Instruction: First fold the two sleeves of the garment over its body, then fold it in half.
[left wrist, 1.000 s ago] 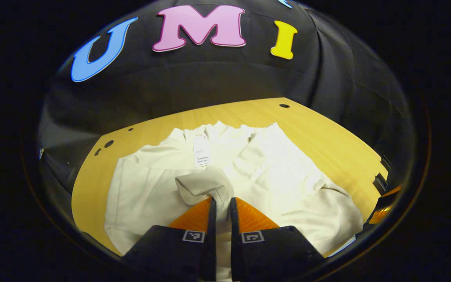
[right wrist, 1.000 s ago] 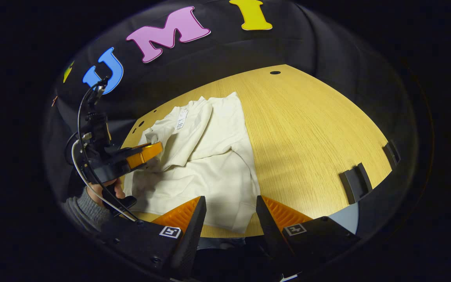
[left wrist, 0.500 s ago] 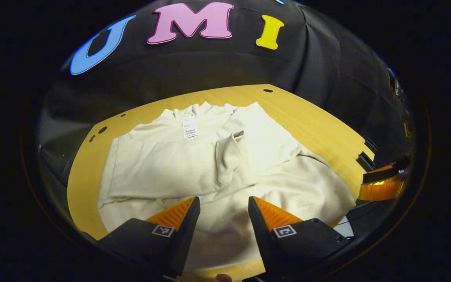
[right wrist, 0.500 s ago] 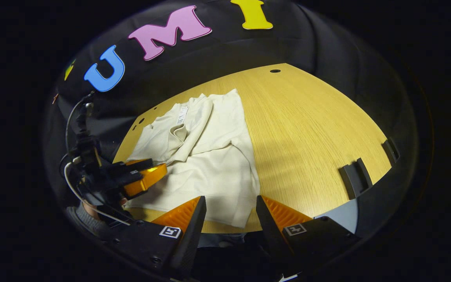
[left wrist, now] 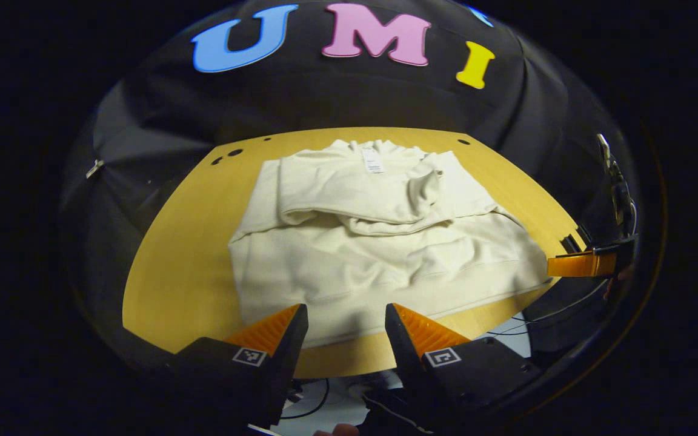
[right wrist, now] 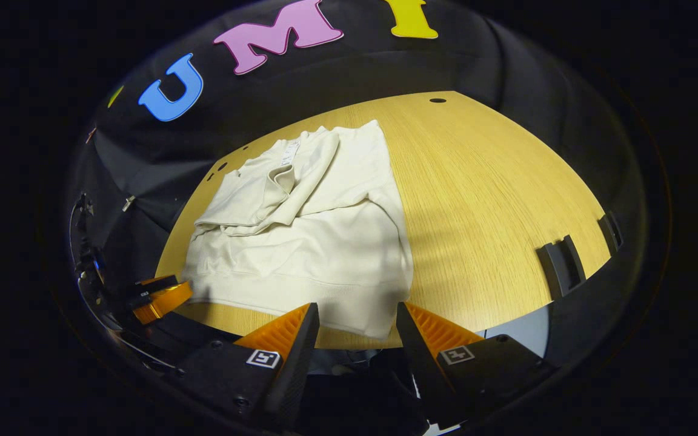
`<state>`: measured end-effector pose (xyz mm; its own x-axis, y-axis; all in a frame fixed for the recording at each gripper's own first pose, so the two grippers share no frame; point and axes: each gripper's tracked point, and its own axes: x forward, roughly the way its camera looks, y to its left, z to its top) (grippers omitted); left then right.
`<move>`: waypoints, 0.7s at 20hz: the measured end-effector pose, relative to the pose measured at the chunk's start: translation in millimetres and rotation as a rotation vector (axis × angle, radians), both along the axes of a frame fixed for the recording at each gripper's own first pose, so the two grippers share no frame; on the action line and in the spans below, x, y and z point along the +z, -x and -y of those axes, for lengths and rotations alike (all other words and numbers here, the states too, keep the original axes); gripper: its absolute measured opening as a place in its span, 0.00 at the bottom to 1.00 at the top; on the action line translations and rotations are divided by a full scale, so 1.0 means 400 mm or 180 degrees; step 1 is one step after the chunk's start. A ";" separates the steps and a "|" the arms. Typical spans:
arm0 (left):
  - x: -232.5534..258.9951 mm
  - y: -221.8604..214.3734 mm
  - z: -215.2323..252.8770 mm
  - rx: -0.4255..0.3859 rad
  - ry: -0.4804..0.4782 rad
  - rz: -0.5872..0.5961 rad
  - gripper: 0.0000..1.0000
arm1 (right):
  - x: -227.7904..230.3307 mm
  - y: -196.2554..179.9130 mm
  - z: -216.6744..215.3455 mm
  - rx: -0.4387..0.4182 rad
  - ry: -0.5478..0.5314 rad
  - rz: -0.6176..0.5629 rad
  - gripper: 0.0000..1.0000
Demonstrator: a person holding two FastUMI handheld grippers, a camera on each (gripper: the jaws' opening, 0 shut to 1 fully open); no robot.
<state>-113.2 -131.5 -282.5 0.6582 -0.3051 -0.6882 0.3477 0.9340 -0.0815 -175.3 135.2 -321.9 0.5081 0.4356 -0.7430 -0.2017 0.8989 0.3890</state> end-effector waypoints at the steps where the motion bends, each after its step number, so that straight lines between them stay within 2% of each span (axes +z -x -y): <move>1: -0.010 -0.001 -0.036 0.0115 -0.0022 -0.0032 0.80 | -0.005 0.003 -0.002 0.0014 0.0014 -0.0006 0.80; 4: -0.045 -0.010 -0.119 0.0366 -0.0090 -0.0114 0.80 | -0.016 0.007 -0.010 0.0057 0.0065 -0.0014 0.80; 7: -0.091 -0.031 -0.152 0.0458 -0.0167 -0.0217 0.81 | -0.028 0.001 -0.014 0.0083 0.0136 -0.0013 0.80; 10: -0.120 -0.041 -0.121 0.0423 -0.0047 -0.0396 0.81 | -0.035 -0.020 -0.023 0.0148 0.0224 0.0044 0.79; 14: -0.131 -0.068 -0.103 0.0341 -0.0135 -0.0402 0.81 | -0.062 -0.035 -0.022 0.0204 0.0416 0.0046 0.80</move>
